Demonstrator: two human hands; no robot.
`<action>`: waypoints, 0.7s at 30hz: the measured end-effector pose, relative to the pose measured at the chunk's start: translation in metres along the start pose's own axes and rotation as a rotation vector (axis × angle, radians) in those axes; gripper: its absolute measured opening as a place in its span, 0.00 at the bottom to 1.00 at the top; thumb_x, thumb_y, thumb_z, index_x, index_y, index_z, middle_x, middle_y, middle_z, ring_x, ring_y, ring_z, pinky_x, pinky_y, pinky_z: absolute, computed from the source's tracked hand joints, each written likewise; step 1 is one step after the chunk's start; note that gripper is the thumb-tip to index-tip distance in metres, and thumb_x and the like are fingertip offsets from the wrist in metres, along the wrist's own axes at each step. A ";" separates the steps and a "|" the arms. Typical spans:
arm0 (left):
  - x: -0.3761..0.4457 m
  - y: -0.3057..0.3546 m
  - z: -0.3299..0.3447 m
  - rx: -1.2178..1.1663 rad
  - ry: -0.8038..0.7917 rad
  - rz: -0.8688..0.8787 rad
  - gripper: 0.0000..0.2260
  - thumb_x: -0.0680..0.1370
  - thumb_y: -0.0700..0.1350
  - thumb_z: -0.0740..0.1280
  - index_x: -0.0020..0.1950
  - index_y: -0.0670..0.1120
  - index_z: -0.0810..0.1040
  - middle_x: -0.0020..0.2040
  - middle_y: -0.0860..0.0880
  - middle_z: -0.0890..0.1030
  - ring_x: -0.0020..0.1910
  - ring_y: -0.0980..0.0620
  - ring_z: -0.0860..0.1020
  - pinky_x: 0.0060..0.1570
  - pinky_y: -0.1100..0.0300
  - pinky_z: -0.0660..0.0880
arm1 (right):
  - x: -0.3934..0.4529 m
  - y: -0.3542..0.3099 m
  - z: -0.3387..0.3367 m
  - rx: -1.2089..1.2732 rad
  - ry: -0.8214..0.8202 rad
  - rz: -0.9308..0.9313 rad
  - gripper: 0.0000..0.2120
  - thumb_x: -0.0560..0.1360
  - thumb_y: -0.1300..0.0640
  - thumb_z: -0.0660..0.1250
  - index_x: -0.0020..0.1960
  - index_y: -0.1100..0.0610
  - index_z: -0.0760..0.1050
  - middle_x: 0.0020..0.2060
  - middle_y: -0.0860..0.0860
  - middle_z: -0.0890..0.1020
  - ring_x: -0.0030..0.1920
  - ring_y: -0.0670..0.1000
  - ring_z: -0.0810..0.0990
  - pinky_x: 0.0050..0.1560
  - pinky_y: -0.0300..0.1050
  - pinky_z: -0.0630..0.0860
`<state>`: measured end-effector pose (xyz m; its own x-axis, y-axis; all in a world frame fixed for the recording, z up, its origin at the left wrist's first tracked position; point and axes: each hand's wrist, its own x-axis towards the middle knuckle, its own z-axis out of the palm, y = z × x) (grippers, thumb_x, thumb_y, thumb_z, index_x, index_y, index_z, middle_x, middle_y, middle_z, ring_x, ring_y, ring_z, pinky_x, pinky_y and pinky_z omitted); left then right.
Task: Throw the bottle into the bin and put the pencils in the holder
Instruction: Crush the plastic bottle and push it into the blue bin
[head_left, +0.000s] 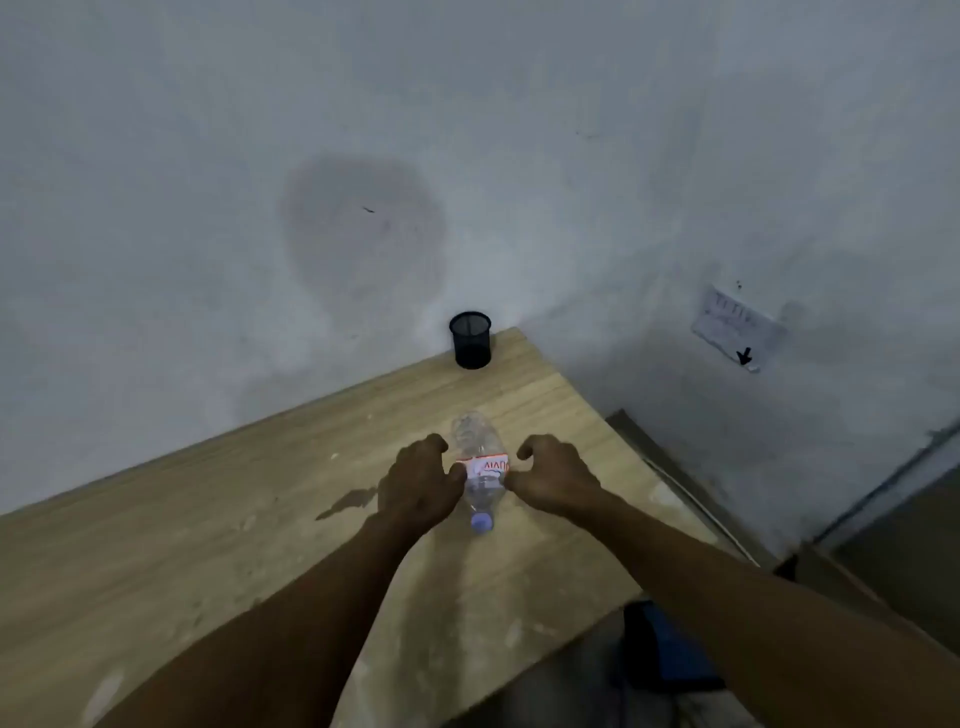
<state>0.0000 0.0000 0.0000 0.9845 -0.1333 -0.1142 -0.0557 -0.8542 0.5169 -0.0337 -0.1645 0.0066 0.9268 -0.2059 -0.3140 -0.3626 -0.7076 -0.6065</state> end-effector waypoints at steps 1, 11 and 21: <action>0.012 -0.005 0.004 -0.007 -0.035 -0.022 0.20 0.76 0.51 0.64 0.65 0.44 0.72 0.64 0.43 0.77 0.63 0.43 0.74 0.59 0.49 0.73 | 0.011 0.001 0.008 0.025 -0.016 0.030 0.24 0.68 0.44 0.72 0.59 0.55 0.73 0.59 0.55 0.79 0.55 0.56 0.79 0.51 0.48 0.77; 0.114 -0.059 0.074 -0.131 -0.252 -0.193 0.22 0.77 0.50 0.65 0.68 0.41 0.69 0.62 0.39 0.78 0.62 0.40 0.75 0.57 0.53 0.72 | 0.112 0.028 0.087 0.290 -0.066 0.382 0.28 0.72 0.46 0.70 0.66 0.61 0.71 0.62 0.58 0.79 0.61 0.58 0.77 0.54 0.45 0.73; 0.127 -0.062 0.092 -0.454 -0.313 -0.319 0.22 0.76 0.47 0.68 0.68 0.42 0.71 0.60 0.40 0.80 0.56 0.43 0.80 0.53 0.54 0.77 | 0.136 0.035 0.115 0.561 -0.048 0.530 0.14 0.68 0.52 0.76 0.46 0.62 0.84 0.43 0.58 0.86 0.39 0.53 0.83 0.36 0.43 0.78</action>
<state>0.1128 -0.0099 -0.1243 0.8419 -0.1066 -0.5290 0.3762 -0.5869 0.7170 0.0687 -0.1394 -0.1417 0.6152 -0.3833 -0.6890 -0.7634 -0.0714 -0.6419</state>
